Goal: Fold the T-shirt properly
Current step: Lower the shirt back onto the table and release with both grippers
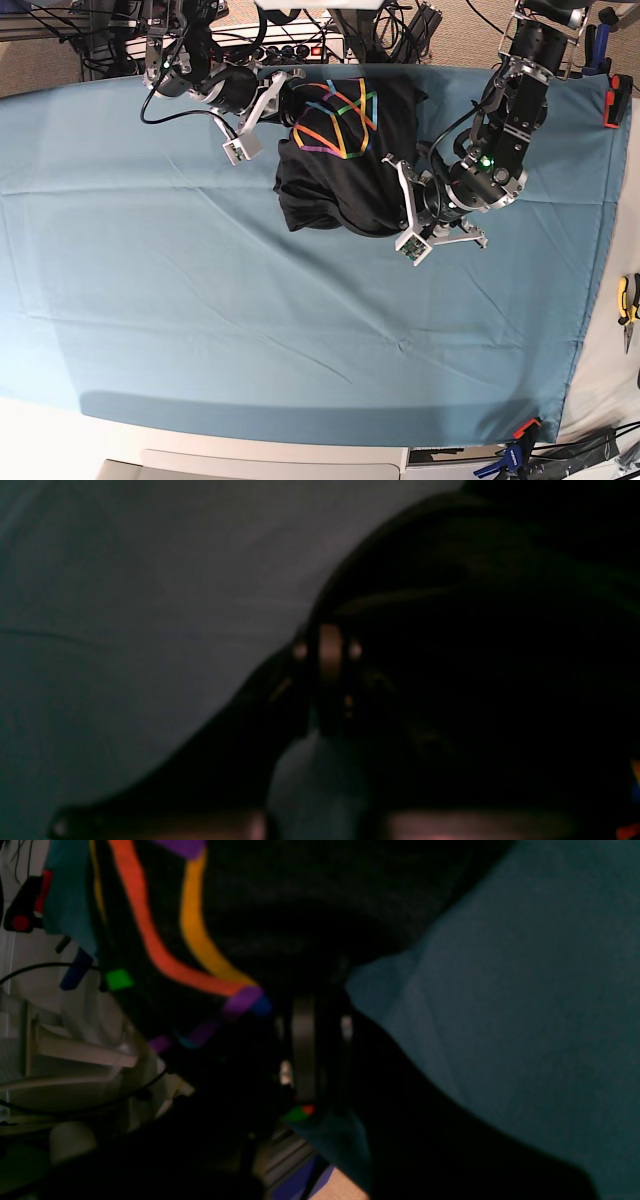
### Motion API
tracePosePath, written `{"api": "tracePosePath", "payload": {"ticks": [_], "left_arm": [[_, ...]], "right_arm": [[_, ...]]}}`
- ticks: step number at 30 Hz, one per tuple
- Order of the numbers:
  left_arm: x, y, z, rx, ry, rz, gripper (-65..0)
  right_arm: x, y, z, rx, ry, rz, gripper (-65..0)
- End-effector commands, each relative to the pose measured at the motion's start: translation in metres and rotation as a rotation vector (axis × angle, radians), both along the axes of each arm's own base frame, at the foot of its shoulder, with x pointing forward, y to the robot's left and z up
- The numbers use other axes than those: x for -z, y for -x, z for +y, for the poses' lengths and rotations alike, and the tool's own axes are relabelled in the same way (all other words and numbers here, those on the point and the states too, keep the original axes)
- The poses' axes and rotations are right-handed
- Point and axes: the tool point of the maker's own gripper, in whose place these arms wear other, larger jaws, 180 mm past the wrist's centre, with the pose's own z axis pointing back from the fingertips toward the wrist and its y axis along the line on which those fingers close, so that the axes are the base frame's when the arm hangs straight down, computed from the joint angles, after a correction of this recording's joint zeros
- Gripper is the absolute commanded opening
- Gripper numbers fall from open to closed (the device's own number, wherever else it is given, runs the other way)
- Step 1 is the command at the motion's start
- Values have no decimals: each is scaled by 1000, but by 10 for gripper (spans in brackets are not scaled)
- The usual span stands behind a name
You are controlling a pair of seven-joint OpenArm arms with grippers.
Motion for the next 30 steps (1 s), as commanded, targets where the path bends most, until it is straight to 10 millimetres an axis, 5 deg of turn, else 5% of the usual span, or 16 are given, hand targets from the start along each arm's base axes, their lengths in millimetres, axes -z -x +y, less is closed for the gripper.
{"api": "tracePosePath", "payload": {"ticks": [1, 6, 9, 13, 20, 26, 30], "left_arm": [[-14, -11, 0, -1, 10, -54, -650], [-14, -11, 1, -1, 10, -54, -650], [-14, -11, 1, -1, 7, -53, -493], [-13, -12, 5, -6, -20, -63, -334], [-13, -16, 12, -29, -55, -78, -332], [-12, -16, 15, -32, -71, -77, -332], [-18, -31, 38, -92, -197, -143, -332]], "right_arm": [[8, 3, -15, 7, 82, 22, -650], [9, 3, -16, 5, 88, 23, -650], [11, 1, -22, -6, 129, 20, -648], [10, -14, -37, -18, 203, -16, -513], [-7, -55, -56, -17, 288, -115, -506], [-12, -63, -55, -9, 282, -143, -506], [-20, -75, -55, -2, 281, -181, -506]]}}
